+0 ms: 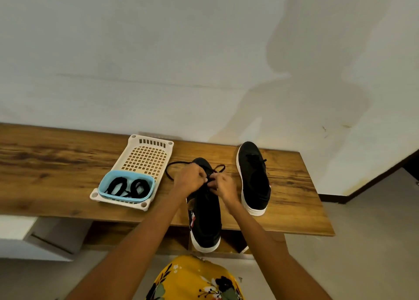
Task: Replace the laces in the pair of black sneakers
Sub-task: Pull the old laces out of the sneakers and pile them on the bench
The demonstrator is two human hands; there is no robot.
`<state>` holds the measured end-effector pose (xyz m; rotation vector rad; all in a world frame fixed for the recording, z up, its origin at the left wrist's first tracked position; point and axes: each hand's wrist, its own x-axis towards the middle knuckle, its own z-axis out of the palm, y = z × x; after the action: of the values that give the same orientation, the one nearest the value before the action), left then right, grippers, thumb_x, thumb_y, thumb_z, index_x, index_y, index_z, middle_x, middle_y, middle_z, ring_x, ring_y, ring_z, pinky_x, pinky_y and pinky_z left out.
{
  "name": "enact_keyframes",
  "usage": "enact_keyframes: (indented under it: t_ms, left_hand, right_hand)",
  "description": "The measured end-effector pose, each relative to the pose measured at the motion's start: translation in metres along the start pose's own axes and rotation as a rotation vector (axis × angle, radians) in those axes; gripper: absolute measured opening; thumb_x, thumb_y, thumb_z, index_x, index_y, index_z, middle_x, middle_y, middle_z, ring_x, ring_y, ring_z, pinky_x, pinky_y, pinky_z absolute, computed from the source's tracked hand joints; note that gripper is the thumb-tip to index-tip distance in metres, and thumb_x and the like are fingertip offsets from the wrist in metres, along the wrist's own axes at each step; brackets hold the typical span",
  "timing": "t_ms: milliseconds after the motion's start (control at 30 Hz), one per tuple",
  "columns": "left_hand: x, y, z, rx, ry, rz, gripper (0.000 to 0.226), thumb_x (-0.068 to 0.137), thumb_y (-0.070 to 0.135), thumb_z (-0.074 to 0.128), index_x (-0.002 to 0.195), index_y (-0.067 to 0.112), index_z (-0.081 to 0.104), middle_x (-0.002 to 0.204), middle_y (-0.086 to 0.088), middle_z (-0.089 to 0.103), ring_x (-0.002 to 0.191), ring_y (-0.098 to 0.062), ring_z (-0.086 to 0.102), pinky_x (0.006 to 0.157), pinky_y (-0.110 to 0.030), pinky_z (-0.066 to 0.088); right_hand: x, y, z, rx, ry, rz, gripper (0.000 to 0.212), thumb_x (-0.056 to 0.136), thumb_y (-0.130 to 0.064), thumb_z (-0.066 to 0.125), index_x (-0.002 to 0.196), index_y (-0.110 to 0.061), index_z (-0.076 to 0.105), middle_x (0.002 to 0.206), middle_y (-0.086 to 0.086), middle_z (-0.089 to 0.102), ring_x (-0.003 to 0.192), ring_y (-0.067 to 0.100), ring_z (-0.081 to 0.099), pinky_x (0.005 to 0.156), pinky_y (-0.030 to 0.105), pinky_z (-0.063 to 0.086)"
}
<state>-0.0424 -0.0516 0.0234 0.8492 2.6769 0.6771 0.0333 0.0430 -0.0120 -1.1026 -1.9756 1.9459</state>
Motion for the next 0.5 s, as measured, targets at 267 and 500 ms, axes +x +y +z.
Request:
enact_keyframes:
  t_ms: [267, 500]
  left_hand:
    - [0.013, 0.044, -0.041, -0.761, -0.083, 0.011, 0.018, 0.091, 0.019, 0.060, 0.102, 0.006, 0.067, 0.088, -0.001, 0.063, 0.080, -0.009, 0.057, 0.078, -0.022, 0.045]
    - [0.005, -0.014, 0.000, -0.266, -0.286, -0.013, 0.026, 0.100, 0.021, 0.031, 0.082, 0.015, 0.048, 0.087, -0.007, 0.054, 0.083, -0.022, 0.050, 0.072, -0.034, 0.035]
  right_hand:
    - [-0.008, 0.004, 0.003, -0.411, -0.142, -0.362, 0.020, 0.095, -0.022, 0.056, 0.080, -0.018, 0.069, 0.073, -0.011, 0.058, 0.068, 0.002, 0.052, 0.060, 0.013, 0.036]
    - [0.003, -0.008, 0.007, -0.449, -0.093, -0.270, 0.028, 0.096, -0.020, 0.053, 0.072, -0.009, 0.062, 0.064, 0.001, 0.056, 0.060, 0.011, 0.049, 0.060, 0.030, 0.037]
